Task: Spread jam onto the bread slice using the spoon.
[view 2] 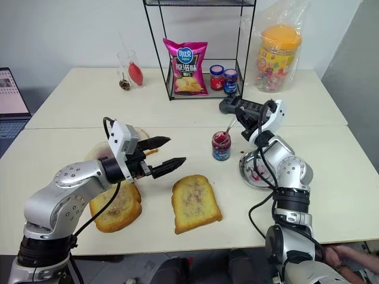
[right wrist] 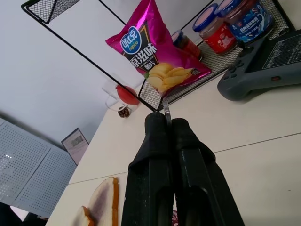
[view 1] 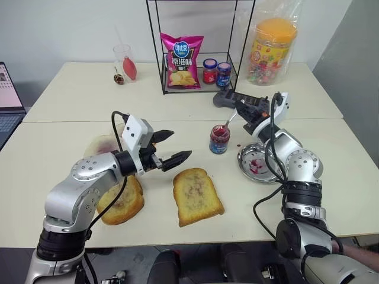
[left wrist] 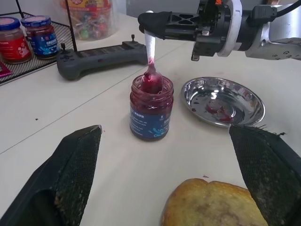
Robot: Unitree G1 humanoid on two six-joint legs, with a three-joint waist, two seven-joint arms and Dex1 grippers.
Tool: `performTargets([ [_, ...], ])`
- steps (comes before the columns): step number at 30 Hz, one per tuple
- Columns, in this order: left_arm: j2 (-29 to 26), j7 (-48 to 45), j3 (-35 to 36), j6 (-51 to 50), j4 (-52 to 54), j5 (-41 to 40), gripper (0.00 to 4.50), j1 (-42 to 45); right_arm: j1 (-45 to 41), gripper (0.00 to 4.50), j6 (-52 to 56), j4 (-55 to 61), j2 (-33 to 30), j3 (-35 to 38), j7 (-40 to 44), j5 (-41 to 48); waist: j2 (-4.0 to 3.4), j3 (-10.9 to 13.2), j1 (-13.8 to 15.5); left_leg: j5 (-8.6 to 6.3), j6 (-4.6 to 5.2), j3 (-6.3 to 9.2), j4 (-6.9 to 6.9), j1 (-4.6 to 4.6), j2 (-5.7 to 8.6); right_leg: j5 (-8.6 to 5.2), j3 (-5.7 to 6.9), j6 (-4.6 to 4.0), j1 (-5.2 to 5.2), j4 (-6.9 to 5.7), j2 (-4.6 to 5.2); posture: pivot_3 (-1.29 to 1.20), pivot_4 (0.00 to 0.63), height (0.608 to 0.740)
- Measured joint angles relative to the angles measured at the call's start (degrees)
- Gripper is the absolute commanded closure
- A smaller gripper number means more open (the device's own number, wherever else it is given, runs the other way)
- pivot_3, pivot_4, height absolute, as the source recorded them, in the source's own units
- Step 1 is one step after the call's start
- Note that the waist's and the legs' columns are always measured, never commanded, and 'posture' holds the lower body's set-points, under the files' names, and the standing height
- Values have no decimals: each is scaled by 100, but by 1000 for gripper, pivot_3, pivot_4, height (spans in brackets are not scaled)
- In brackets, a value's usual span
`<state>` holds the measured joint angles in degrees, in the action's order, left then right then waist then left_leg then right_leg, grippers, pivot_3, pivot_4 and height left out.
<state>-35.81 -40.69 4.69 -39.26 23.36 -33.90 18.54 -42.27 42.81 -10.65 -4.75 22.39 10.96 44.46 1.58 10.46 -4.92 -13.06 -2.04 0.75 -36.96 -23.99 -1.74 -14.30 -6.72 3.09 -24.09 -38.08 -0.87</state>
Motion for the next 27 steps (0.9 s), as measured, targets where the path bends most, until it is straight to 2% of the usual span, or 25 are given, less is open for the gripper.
performTargets([
  [11, -179, -422, -35, 90, -115, 7, 0, 61, -171, 4457, 191, -65, 73, 594, -702, 778, -1, 0, -5, 0, 0, 0, 1, -1, 0, 0, 0, 0, -1, 1, 0, 0, 150, 740],
  [16, -462, -787, -44, 73, -18, -71, 0, -64, -264, 4457, 766, 556, 27, 544, -991, 1361, -4, 3, -21, 0, 1, 1, 6, -1, -2, -2, 1, -3, -3, 1, -1, 0, 150, 740],
  [21, -975, -1194, 130, -109, 580, -423, 0, -914, -30, 4457, 1687, 2014, -424, -530, -673, 1767, -5, 3, -34, -1, 1, 10, 16, -4, -8, -18, 13, -19, -8, 2, -1, 0, 150, 740],
  [27, -1189, -1237, 484, -345, 1151, -805, 0, -1698, 619, 4457, 1693, 2889, -793, -1613, 224, 1572, -5, 3, -4, -1, 1, 16, 11, -3, -6, -34, 19, 0, -3, 2, 3, 0, 150, 740],
])
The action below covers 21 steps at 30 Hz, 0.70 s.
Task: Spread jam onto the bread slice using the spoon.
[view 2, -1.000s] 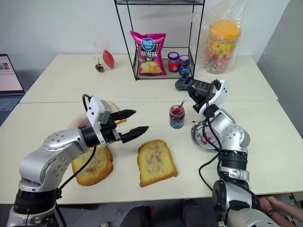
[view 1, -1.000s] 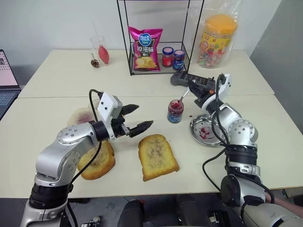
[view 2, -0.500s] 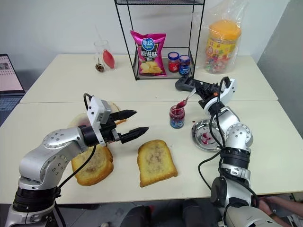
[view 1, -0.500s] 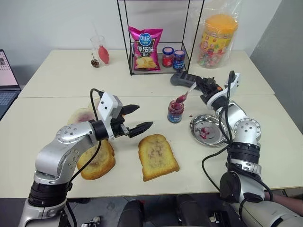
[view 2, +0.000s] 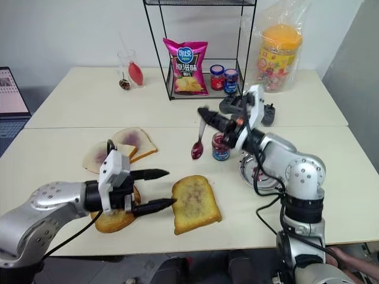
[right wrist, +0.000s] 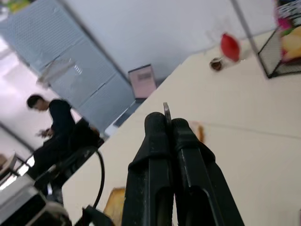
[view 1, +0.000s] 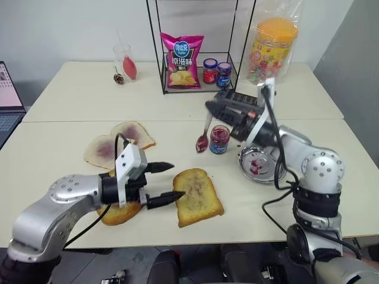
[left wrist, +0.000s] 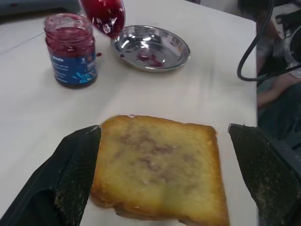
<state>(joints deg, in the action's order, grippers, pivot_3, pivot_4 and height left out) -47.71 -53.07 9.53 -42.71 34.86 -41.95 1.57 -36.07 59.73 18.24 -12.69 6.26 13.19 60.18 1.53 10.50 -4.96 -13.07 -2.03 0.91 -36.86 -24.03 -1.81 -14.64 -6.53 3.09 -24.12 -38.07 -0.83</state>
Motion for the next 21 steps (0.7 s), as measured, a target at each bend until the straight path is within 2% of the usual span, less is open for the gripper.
performTargets([
  [6, -217, -42, 315, -109, 483, -247, 0, -818, 520, 4457, -875, 470, -748, -990, 1414, -954, 2, -1, 3, 0, 0, -5, -7, 9, -2, -4, -2, -6, 5, 1, 1, 0, 150, 740],
  [12, -222, 11, 364, -86, 549, -313, 0, -865, 929, 4457, -1985, 435, -936, -1578, 2658, -1704, 3, -1, 14, 0, 0, -2, -8, 11, -2, -12, 1, -21, 7, -3, -2, 0, 150, 740],
  [21, -240, 71, 375, -86, 640, -337, 0, -979, 1041, 4457, -2445, 393, -846, -1702, 3302, -1880, 3, -1, 17, 0, 0, 1, -6, 11, -3, -3, 4, -5, 6, -3, -2, 0, 150, 740],
])
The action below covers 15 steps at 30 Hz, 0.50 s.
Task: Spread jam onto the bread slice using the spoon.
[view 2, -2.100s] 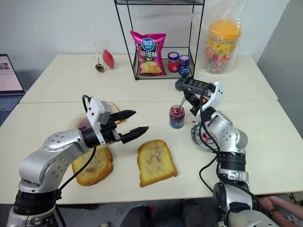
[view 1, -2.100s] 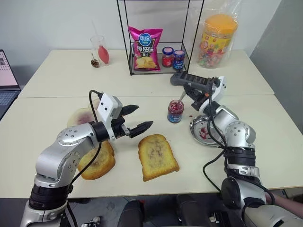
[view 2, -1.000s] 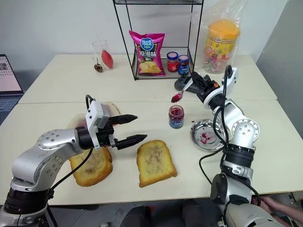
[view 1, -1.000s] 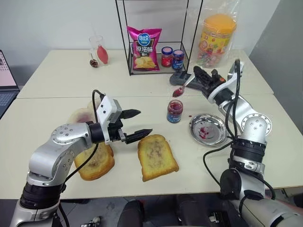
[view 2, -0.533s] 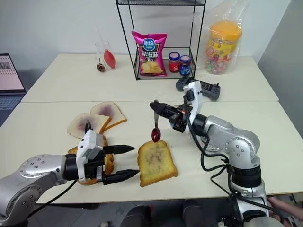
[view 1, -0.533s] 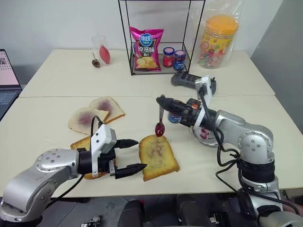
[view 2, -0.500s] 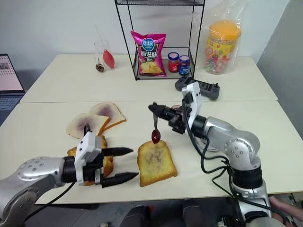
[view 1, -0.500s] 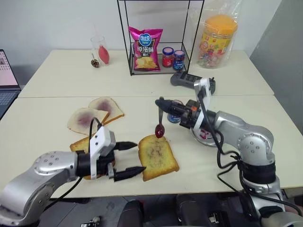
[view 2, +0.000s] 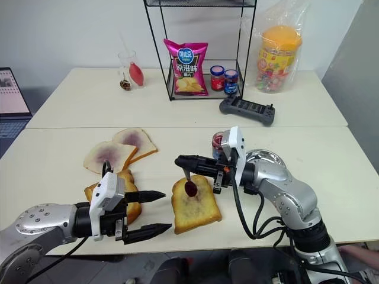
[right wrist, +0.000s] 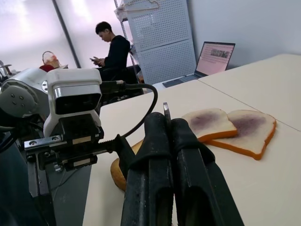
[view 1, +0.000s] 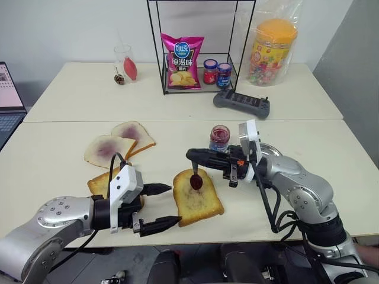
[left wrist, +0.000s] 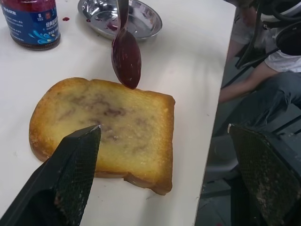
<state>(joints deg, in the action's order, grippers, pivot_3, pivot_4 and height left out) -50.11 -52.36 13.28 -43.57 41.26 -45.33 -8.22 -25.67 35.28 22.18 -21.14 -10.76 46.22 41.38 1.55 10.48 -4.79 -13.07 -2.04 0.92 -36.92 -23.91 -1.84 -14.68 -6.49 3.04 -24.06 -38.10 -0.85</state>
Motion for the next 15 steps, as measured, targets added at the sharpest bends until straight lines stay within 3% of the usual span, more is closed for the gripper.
performTargets([
  [15, -42, 66, 214, 0, 110, -105, 0, -211, 40, 4457, -814, -485, 90, -434, 740, -703, 0, 0, 0, 0, 0, 1, -1, 0, 0, 0, 2, -1, 0, -1, 0, 0, 150, 740],
])
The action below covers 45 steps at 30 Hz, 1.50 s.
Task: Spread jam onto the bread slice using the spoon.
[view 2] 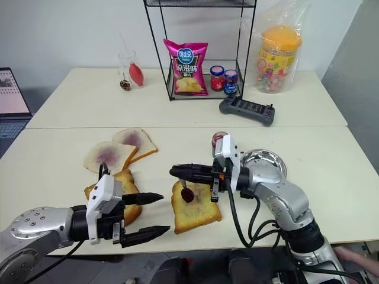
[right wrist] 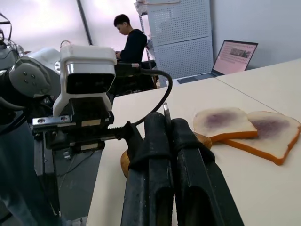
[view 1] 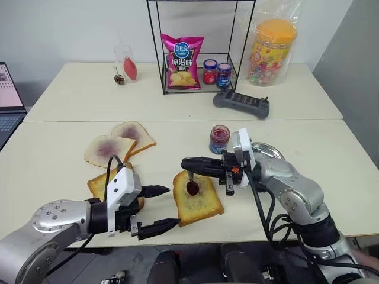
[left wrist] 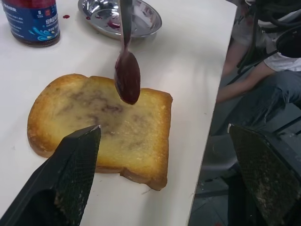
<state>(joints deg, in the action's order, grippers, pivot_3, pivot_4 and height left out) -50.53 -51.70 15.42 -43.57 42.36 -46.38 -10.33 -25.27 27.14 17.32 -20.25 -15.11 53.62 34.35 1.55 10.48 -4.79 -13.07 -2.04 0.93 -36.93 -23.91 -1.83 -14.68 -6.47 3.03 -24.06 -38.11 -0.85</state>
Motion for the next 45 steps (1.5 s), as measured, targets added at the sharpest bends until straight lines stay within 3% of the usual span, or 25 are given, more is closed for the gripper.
performTargets([
  [5, -54, 1, 44, 0, 0, -3, 0, -52, 143, 4457, -708, -565, 48, -152, 308, -498, 0, 0, 0, 0, 0, -1, -1, 0, 0, 0, 0, 0, 0, -1, 0, 0, 150, 740],
  [19, -111, 99, 151, -4, 9, -86, 0, -158, 152, 4457, -1405, -1296, 324, -259, 440, -983, 0, 0, 0, 0, -1, 1, -4, 5, 0, 1, 1, -1, 2, -8, 0, 0, 150, 740],
  [45, -117, 99, 19, 1, -55, -74, 0, 199, -196, 4457, -1136, -1516, 324, 159, 396, -1025, 1, 0, 2, 1, -1, 3, -6, 6, 1, 0, 3, -4, 1, -21, 0, 0, 150, 740],
])
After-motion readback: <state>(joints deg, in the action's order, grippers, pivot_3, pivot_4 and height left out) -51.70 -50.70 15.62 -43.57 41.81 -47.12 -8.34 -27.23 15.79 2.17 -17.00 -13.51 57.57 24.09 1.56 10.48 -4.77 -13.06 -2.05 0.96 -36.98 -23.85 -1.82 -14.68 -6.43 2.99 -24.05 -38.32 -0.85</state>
